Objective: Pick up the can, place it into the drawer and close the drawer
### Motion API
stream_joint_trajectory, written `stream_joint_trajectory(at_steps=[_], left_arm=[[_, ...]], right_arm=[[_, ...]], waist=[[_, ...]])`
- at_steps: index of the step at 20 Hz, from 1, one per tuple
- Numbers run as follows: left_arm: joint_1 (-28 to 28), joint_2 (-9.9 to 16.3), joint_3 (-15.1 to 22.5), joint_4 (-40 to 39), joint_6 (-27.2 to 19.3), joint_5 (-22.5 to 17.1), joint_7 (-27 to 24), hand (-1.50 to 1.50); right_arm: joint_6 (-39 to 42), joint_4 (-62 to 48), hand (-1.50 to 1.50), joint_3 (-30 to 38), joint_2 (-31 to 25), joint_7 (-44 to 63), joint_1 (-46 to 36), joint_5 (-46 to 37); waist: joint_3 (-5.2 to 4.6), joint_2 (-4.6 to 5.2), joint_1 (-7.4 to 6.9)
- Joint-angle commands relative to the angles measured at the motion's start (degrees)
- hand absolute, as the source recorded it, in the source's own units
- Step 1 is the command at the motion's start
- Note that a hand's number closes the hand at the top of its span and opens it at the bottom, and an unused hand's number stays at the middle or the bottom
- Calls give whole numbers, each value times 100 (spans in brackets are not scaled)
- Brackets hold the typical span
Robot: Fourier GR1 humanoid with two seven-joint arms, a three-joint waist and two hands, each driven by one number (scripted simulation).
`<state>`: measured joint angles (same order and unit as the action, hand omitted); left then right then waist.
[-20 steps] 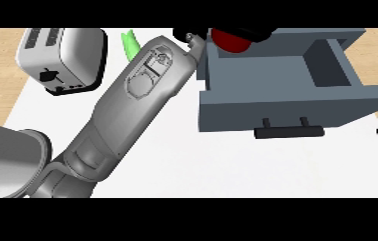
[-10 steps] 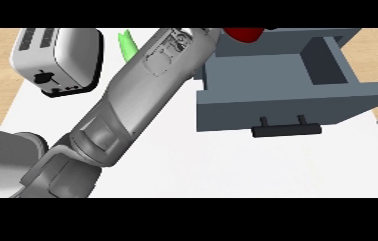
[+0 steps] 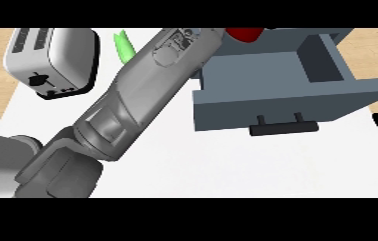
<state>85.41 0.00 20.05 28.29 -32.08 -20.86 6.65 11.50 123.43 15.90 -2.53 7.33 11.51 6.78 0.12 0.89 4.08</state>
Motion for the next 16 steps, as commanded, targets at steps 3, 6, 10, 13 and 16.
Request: stream_joint_trajectory(at_steps=[3, 6, 10, 13, 16], left_arm=[[-95, 0, 546, -215, -188, -356, -337, 150], [-138, 0, 653, -322, -436, -467, -546, 150], [-302, 0, 1017, -409, -512, -598, -632, 150], [-135, 0, 1156, -502, -540, -648, -548, 150], [-359, 0, 1333, -612, -590, -617, -868, 150]], right_arm=[[-64, -229, -150, -191, -53, 152, -334, -240], [-18, -138, -150, -327, 135, -174, -114, -321], [-83, -421, -150, -140, -55, -121, -529, -274], [-110, -279, -150, -204, -6, 19, -533, -213], [-19, -230, -150, -21, -86, -42, -385, -49]], waist=[[2, 24, 59], [5, 32, 167], [9, 75, 239], [5, 55, 228], [7, 73, 297]])
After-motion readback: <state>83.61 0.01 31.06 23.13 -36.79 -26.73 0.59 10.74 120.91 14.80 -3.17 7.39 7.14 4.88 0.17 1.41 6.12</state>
